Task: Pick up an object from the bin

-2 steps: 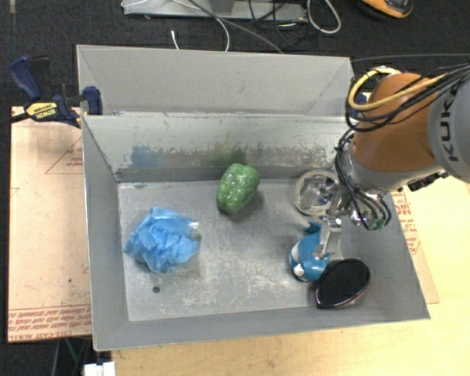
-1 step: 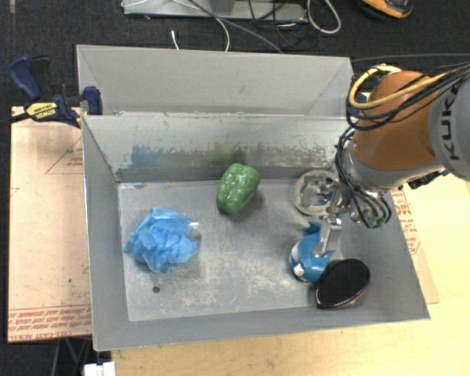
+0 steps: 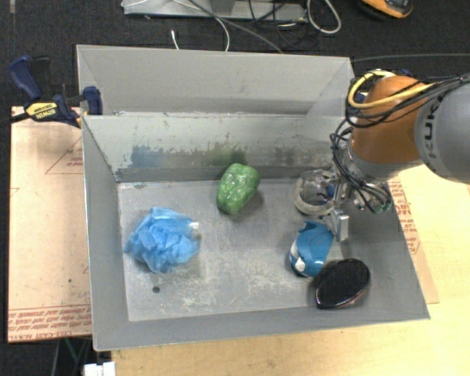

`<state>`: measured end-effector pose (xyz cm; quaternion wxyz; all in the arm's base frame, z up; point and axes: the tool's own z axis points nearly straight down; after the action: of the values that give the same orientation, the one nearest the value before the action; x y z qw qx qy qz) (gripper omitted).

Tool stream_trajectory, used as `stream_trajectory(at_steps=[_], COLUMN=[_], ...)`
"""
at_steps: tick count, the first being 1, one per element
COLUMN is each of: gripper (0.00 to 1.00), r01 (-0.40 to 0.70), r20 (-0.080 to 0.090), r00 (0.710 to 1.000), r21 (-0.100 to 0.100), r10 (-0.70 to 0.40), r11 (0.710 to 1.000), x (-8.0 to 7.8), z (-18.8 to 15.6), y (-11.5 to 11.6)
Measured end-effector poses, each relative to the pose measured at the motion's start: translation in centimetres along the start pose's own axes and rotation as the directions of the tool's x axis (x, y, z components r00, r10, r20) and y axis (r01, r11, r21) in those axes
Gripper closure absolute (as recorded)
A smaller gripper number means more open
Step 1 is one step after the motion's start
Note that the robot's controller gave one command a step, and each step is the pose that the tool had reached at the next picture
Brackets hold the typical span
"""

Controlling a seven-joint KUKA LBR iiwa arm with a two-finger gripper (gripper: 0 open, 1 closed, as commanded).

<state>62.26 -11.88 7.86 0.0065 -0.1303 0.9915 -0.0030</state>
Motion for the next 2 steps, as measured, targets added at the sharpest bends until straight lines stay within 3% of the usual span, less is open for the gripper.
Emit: stream_trajectory(at_steps=[1,2], gripper=[0.0,0.0], r01=[0.021,-0.226], r20=[-0.007,0.006], r00=[1.0,0.974], r21=[-0.007,-0.001], r10=[-0.021,0.226], r11=[1.0,0.974], x=[0.3,-1.8], z=[0.9,0.9], y=[0.4,-3.5])
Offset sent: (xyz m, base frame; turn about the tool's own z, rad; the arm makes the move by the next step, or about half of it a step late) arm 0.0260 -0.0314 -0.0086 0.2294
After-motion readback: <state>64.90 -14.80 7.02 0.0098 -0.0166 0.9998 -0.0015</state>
